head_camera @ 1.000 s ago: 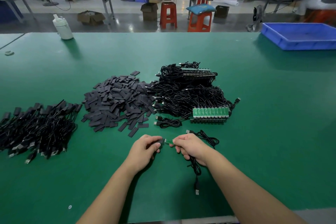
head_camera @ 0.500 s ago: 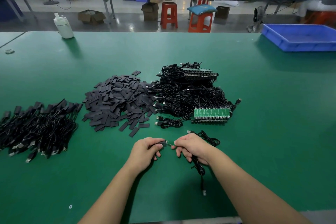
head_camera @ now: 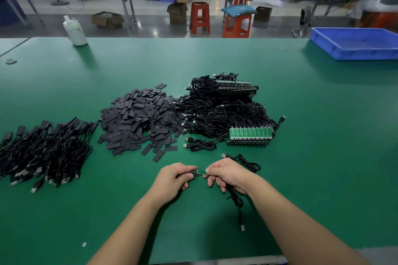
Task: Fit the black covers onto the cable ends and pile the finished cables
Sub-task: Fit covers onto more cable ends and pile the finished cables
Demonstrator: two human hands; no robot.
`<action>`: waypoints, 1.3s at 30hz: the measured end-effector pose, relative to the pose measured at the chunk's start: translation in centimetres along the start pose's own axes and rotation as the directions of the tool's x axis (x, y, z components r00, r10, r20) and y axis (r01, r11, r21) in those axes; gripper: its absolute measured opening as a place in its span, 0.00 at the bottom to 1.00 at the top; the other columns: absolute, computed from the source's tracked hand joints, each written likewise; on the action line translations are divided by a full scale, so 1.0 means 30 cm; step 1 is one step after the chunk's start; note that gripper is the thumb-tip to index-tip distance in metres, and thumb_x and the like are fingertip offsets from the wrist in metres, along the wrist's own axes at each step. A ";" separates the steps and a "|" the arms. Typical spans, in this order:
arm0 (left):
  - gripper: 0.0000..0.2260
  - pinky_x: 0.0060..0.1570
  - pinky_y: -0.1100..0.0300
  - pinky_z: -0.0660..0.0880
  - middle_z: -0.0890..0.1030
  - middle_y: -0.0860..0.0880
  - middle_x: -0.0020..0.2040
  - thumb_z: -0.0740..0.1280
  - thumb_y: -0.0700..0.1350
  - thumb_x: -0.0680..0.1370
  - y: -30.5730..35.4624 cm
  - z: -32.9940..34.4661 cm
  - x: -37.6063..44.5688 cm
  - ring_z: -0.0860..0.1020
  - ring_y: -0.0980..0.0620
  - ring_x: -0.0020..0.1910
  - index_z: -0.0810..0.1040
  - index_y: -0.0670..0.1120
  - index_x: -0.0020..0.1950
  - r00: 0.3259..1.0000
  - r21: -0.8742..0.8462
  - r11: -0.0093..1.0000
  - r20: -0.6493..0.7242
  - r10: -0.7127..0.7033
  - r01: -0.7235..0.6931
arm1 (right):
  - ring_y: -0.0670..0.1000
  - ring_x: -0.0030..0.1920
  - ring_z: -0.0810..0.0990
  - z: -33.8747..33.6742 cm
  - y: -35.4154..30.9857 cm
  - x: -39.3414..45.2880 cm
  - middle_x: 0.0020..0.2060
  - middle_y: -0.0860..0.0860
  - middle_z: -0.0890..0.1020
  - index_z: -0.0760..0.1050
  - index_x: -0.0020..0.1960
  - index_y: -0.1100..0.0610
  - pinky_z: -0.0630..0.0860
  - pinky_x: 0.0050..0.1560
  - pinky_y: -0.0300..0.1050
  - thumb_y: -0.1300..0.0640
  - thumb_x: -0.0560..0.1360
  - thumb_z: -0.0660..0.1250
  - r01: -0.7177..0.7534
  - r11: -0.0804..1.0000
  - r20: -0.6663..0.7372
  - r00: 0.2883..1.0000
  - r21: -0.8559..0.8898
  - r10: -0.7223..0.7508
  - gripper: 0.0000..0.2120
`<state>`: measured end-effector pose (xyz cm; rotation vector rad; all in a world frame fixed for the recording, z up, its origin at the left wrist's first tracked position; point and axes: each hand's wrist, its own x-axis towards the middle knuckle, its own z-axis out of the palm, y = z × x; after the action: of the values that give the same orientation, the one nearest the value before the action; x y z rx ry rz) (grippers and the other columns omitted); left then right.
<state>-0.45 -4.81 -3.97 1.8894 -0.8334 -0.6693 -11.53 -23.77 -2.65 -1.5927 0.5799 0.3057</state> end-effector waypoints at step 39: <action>0.13 0.50 0.57 0.75 0.79 0.56 0.50 0.63 0.58 0.80 0.096 -0.007 0.029 0.77 0.56 0.50 0.79 0.57 0.62 0.966 0.667 0.699 0.156 0.208 -0.258 | 0.44 0.25 0.71 0.018 0.003 -0.014 0.44 0.53 0.86 0.77 0.57 0.62 0.79 0.32 0.41 0.57 0.84 0.60 0.068 0.994 0.079 0.995 -0.083 -0.062 0.11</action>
<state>-0.52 -6.35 -1.38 2.3516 -1.4946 -0.2677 -11.86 -23.16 -2.56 -1.6714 0.4601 0.3452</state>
